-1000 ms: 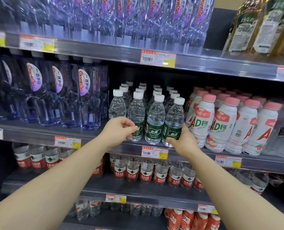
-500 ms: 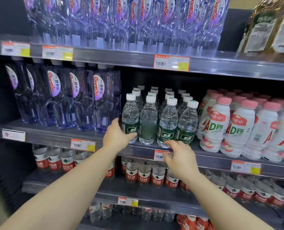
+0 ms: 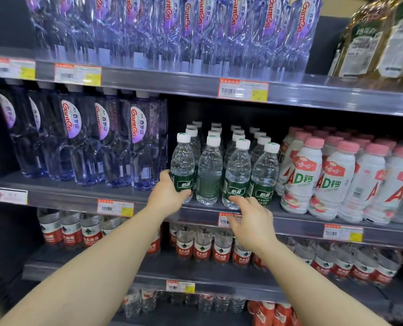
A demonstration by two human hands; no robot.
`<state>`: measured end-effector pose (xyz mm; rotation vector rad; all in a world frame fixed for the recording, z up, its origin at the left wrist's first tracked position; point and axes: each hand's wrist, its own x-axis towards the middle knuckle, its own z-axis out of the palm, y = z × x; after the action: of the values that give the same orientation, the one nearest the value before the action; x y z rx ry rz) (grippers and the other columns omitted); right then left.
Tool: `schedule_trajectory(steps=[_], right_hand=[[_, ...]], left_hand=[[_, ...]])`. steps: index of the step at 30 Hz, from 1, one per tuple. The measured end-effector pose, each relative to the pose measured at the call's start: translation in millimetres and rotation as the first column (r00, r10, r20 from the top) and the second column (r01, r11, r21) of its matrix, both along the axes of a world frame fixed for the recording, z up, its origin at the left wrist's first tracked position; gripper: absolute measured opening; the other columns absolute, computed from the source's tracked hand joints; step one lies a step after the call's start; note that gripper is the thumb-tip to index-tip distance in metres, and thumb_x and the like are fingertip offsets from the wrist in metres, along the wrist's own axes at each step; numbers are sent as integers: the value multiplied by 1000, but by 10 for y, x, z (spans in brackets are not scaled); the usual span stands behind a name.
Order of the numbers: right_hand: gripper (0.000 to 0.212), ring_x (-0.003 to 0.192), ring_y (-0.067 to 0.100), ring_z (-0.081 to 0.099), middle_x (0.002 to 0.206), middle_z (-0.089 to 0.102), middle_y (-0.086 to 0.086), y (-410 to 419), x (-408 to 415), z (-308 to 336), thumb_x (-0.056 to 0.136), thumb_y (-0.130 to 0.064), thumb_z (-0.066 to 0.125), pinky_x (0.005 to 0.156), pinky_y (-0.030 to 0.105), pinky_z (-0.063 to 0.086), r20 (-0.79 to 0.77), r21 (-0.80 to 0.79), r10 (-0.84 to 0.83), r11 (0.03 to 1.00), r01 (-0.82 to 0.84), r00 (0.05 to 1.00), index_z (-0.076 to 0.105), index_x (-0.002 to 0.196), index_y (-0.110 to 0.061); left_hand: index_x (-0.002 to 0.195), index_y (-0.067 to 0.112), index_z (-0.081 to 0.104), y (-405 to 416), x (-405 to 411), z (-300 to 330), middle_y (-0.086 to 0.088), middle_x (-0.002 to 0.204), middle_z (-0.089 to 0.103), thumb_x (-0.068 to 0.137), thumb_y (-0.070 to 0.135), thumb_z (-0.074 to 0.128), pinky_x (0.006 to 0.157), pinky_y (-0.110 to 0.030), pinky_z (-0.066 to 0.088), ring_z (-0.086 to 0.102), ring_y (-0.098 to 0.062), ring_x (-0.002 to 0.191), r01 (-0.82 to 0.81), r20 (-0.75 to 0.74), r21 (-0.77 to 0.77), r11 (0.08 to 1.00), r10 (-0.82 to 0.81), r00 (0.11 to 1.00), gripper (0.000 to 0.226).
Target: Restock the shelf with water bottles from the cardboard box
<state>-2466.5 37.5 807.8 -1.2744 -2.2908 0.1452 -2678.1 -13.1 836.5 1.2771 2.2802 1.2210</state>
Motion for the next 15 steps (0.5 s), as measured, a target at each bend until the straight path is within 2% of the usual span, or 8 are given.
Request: schedule_trajectory(steps=[3, 10, 15], right_hand=[[51, 119, 19, 50, 126, 49, -5, -14, -15, -15, 93, -36, 57, 109, 40, 28, 0, -19, -7, 1000, 7, 1000, 41, 142, -33], [50, 120, 21, 49, 130, 49, -2, -72, -46, -42, 91, -31, 59, 106, 38, 36, -13, -49, -30, 998, 30, 999, 46, 140, -28], [50, 120, 22, 49, 134, 46, 0, -136, -82, -36, 92, -29, 59, 103, 37, 39, 1, -66, -64, 996, 64, 998, 46, 141, -26]], left_hand=[[137, 11, 35, 8, -51, -5, -8, 128, 56, 71, 41, 85, 94, -44, 50, 58, -28, 111, -21, -28, -4, 1000, 21, 999, 88], [140, 9, 35, -2, -144, -3, -10, 129, 60, 79, 32, 81, 87, -37, 46, 58, -29, 112, 55, -27, -24, 998, -55, 998, 80], [139, 10, 37, 18, -194, -39, -10, 127, 62, 80, 34, 80, 85, -37, 48, 60, -29, 110, 78, -33, -22, 997, -79, 996, 77]])
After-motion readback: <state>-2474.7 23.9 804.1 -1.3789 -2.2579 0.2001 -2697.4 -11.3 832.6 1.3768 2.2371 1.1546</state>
